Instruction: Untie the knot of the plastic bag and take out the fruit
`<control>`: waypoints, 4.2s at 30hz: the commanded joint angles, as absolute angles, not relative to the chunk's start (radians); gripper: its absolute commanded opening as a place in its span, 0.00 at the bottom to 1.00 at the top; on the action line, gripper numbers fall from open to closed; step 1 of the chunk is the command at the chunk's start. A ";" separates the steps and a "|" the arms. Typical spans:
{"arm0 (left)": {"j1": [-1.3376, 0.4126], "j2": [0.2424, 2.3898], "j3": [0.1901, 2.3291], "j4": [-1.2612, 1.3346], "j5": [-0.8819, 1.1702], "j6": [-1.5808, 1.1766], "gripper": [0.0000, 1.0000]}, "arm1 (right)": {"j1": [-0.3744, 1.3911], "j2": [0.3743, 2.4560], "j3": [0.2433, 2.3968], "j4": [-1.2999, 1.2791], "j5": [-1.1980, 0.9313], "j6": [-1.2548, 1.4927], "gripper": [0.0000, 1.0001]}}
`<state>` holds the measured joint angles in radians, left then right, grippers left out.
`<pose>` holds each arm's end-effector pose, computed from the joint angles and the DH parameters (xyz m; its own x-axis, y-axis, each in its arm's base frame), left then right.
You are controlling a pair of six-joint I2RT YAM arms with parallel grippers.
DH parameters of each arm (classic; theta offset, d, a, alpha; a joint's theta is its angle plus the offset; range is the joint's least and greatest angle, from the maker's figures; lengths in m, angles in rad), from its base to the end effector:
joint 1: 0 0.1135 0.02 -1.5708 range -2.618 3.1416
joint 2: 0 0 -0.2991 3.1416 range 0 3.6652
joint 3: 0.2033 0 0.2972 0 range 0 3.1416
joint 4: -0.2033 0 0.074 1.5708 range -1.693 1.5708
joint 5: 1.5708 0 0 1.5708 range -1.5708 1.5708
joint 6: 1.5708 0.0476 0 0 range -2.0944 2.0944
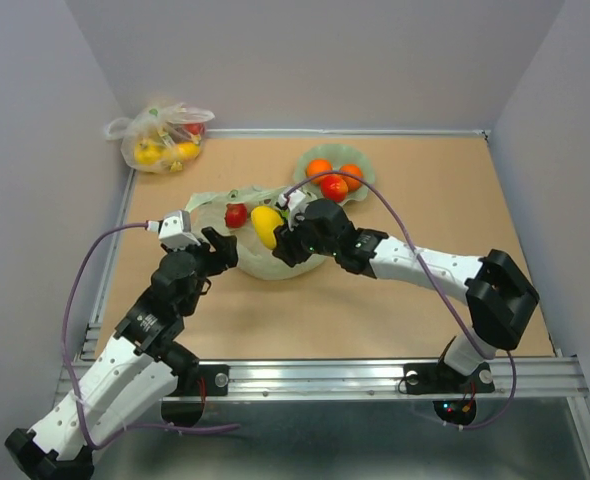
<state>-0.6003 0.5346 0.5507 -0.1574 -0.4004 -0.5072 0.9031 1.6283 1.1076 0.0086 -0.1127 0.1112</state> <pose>0.1502 -0.0804 0.3140 -0.1996 -0.4054 -0.8921 0.1199 0.8934 -0.4329 0.2591 0.3373 0.2599 -0.3949 -0.3227 -0.8602 -0.8021 0.5777 0.1515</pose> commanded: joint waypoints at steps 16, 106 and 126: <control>-0.598 0.520 0.629 -0.078 -0.411 -0.282 0.77 | 0.580 1.509 1.325 -0.094 -0.150 -0.286 0.00; -0.600 0.636 0.500 -0.048 -0.632 -0.549 0.78 | 0.781 1.894 1.509 -0.133 -0.030 -0.153 0.92; -0.594 0.913 0.534 0.031 -0.586 -0.623 0.88 | 0.781 2.095 1.588 -0.120 0.158 -0.169 0.90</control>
